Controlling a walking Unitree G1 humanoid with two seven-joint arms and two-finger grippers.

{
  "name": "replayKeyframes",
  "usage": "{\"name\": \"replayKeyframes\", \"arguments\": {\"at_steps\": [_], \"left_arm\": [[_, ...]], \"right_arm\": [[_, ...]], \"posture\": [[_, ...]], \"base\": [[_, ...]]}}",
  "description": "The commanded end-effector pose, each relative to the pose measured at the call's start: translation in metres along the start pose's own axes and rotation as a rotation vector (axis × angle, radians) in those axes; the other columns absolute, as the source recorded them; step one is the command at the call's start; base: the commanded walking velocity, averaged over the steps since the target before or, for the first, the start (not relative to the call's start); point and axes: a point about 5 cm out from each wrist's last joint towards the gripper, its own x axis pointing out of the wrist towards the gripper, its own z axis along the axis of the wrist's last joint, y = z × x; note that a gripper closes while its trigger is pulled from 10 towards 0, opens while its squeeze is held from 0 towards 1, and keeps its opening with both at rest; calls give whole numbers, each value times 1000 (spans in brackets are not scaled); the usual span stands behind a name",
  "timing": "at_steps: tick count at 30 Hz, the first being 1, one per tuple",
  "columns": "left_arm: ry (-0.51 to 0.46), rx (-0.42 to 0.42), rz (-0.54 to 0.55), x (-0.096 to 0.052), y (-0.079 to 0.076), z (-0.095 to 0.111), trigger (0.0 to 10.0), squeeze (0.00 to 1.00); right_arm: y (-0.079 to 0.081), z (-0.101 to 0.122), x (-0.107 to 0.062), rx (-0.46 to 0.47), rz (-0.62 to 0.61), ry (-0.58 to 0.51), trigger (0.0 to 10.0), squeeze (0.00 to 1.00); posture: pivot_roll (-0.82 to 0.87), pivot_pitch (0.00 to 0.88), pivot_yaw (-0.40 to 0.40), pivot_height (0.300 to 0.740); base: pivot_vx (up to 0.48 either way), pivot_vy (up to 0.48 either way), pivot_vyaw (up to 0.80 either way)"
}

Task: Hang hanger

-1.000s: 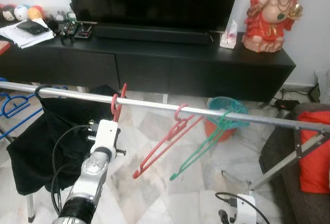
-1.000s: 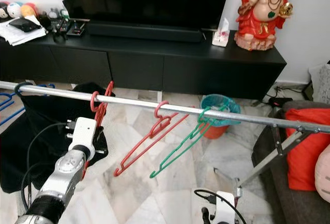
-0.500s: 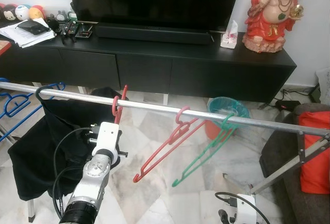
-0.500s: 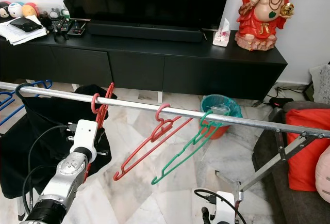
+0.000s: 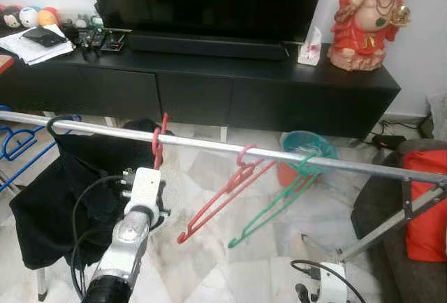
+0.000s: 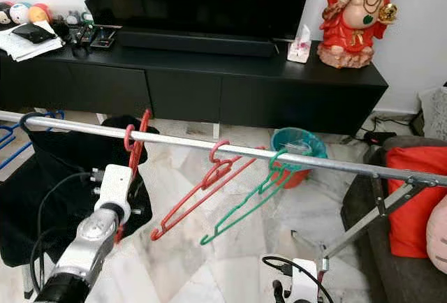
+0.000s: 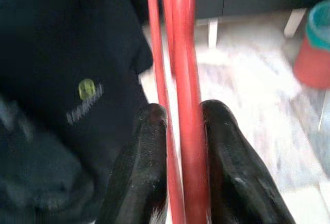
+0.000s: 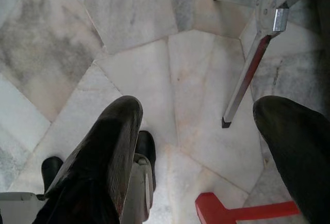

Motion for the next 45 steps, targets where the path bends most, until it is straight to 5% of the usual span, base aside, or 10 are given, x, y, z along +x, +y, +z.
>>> {"name": "replayKeyframes", "arguments": {"at_steps": [1,16,32,45], "left_arm": [[9,0,-5,-1,-1,-2,10000,1000],[-122,-48,-20,-7,0,22,10000,1000],[-116,-23,-83,-24,-2,16,10000,1000],[-131,-15,-74,-24,-2,21,10000,1000]], "right_arm": [[-3,-2,0,-8,-7,8,10000,0],[-4,-2,0,-12,-7,8,10000,0],[-4,-2,-1,-16,-5,10,10000,0],[-5,-2,-1,-20,-6,9,10000,0]], "posture": [[29,0,-66,740],[31,0,-71,740],[33,0,-71,740],[32,0,-72,740]], "base": [[0,0,0],[0,0,0],[0,0,0],[0,0,0]]}}
